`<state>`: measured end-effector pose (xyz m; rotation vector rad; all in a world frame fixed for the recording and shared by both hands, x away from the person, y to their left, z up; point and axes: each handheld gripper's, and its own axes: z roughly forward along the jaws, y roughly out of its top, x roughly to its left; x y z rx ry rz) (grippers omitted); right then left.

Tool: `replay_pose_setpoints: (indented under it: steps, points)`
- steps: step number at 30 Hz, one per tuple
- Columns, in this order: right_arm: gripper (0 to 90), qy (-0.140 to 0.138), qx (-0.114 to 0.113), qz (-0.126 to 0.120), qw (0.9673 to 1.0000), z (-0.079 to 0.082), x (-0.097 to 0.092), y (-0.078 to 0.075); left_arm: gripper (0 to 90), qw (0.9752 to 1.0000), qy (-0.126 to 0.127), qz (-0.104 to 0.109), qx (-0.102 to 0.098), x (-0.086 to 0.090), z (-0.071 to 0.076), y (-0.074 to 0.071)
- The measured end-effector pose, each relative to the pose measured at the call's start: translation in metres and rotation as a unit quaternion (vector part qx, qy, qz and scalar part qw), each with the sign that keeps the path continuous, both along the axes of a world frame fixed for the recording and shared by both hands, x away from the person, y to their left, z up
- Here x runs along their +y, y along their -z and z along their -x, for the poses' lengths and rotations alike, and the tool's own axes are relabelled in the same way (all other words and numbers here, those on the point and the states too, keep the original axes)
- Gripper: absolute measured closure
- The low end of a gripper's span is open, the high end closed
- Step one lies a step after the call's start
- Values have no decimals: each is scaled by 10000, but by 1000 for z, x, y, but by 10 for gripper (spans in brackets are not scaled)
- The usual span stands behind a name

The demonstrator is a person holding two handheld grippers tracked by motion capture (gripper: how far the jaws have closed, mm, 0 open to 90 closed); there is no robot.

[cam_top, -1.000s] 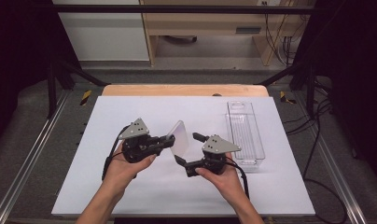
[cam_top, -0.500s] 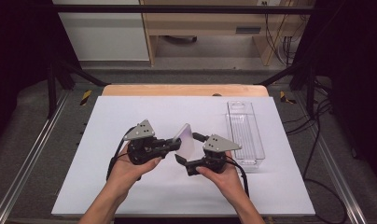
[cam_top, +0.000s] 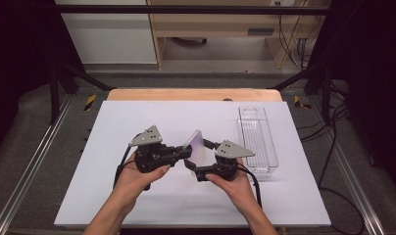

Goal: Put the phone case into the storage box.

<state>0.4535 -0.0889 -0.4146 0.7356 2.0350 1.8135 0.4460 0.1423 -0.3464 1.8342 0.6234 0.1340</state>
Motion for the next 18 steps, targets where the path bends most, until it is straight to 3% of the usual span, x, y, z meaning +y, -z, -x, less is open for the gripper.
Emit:
replay_pose_setpoints:
  steps: [5,8,15,18]
  points:
    - [107,1,37,-15,10000,-2,2,2,814,10000,35,31,15,0,0,1]
    - [148,-18,-15,-12,10000,-1,3,2,814,10000,43,47,13,1,1,1]
    - [161,74,63,179,9998,0,5,2,809,10000,-29,9,7,2,0,5]
    - [163,140,84,231,9996,0,5,3,755,9999,-107,25,-27,3,0,6]
